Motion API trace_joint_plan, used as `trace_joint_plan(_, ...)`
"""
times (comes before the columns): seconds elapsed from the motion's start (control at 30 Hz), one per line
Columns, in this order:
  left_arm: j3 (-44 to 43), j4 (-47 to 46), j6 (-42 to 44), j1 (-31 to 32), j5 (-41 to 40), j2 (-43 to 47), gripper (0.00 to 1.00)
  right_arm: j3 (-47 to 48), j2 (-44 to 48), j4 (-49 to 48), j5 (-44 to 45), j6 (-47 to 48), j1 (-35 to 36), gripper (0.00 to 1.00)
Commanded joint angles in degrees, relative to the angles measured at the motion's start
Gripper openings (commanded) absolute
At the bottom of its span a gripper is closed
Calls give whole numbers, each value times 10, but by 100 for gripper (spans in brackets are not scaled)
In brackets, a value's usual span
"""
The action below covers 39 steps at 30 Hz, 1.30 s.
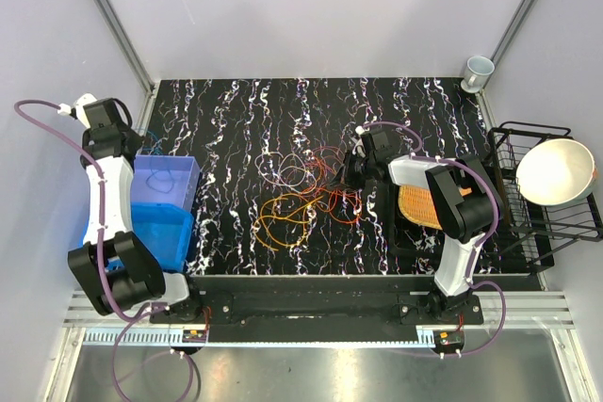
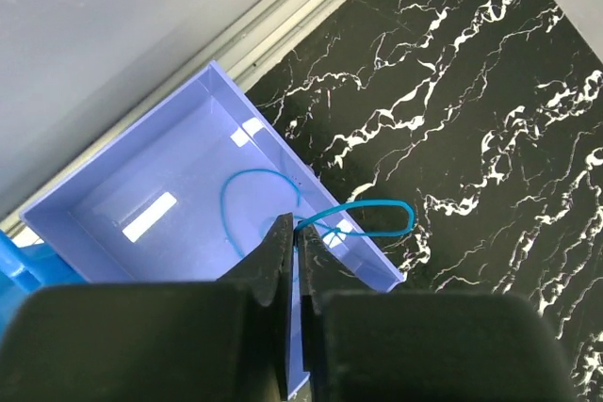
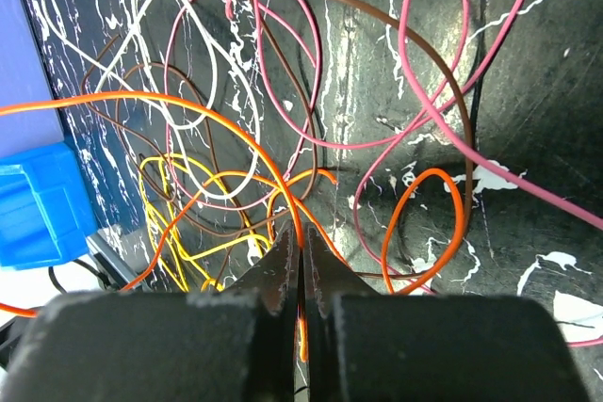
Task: Untangle the cables
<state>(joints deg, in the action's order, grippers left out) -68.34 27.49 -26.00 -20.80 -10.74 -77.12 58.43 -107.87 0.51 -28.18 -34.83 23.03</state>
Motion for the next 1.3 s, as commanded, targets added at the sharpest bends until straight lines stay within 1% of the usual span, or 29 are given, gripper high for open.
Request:
trace_joint_plan(0.0,-7,-34,-18,-6,20,7,24,-6,14,-25,-19,-2,0,0)
trace_joint_plan(0.03,-7,-34,-20,-6,23,7,50,-7,14,-26,-20,-3,0,0)
trace_joint_plan(0.13,-9,-34,-21,-6,32,18,64,-10,17,-30,-24,-5,0,0)
trace_joint_plan(0.23,-3,-34,-26,-6,25,37,68,-12,20,-33,-26,-7,1,0)
trace_joint_plan(0.47,15,-38,-20,-5,25,82,69,-14,21,-35,-27,-8,0,0)
trace_joint_plan(0.57,21,-52,-7,-5,42,87,69,-14,21,-36,-28,-7,0,0)
trace_joint_plan(0.6,19,-56,-3,-5,74,72,69,-15,22,-35,-27,-8,0,0)
trace_joint_plan(0.67,-7,-38,8,-2,104,38,67,-15,21,-36,-28,-8,0,0)
trace_joint_plan(0.7,-23,-25,11,1,130,-9,63,-15,21,-37,-28,-7,0,0)
trace_joint_plan(0.73,-60,3,19,4,132,-34,62,-16,21,-38,-28,-9,0,0)
trace_joint_plan(0.8,-91,26,21,9,124,-93,61,-16,21,-39,-30,-9,0,0)
trace_joint_plan(0.87,-118,42,15,12,115,-129,59,-17,22,-40,-31,-9,0,0)
trace_joint_plan(1.07,-177,59,18,19,108,-195,56,-17,23,-41,-32,-10,0,0)
trace_joint_plan(1.1,-181,61,18,19,94,-202,55,-18,23,-40,-33,-9,0,0)
trace_joint_plan(1.27,-200,61,21,20,79,-239,51,-18,23,-41,-32,-9,-1,0)
